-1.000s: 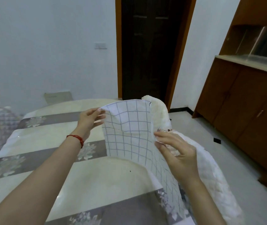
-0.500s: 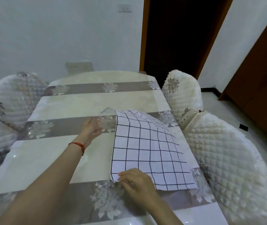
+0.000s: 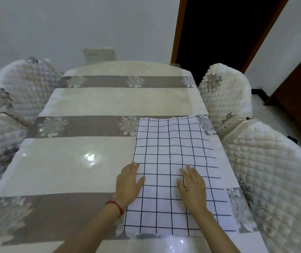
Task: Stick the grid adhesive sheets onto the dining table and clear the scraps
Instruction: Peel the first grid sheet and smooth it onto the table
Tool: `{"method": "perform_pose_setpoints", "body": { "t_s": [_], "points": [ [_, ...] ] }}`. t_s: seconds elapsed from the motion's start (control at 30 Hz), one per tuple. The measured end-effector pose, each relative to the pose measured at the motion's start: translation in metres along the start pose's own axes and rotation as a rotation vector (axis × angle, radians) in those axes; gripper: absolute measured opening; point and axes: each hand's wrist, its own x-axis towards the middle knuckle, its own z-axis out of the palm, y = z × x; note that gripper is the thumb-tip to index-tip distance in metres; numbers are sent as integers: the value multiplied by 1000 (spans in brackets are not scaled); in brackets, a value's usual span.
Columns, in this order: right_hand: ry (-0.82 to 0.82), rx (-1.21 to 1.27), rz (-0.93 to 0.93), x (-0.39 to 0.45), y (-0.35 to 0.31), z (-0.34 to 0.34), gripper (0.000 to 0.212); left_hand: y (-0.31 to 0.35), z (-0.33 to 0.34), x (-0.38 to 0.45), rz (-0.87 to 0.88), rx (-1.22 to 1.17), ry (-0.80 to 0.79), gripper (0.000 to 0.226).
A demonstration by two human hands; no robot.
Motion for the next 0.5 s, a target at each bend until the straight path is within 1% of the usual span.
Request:
{"method": "perform_pose_setpoints", "body": {
  "t_s": [0.07,0.13,0.2,0.23,0.27,0.4,0.5],
  "points": [
    [-84,-182,56,9,22,4,54,10,21,-4,115,196,-90,61],
    [-110,-241,73,11,33,8,59,17,38,-6,184,355,-149,66],
    [-156,-280,63,10,37,14,61,19,42,-9,257,497,-137,68],
    [-167,-304,51,9,37,17,62,19,41,-13,264,538,-132,68],
    [-166,-323,35,8,37,21,62,17,41,-16,270,559,-109,69],
    [-184,-355,-16,3,29,31,62,-2,43,-29,256,517,-70,70],
    [-191,-346,-30,-3,24,37,62,-8,39,-37,234,473,-75,69]
  ]
}}
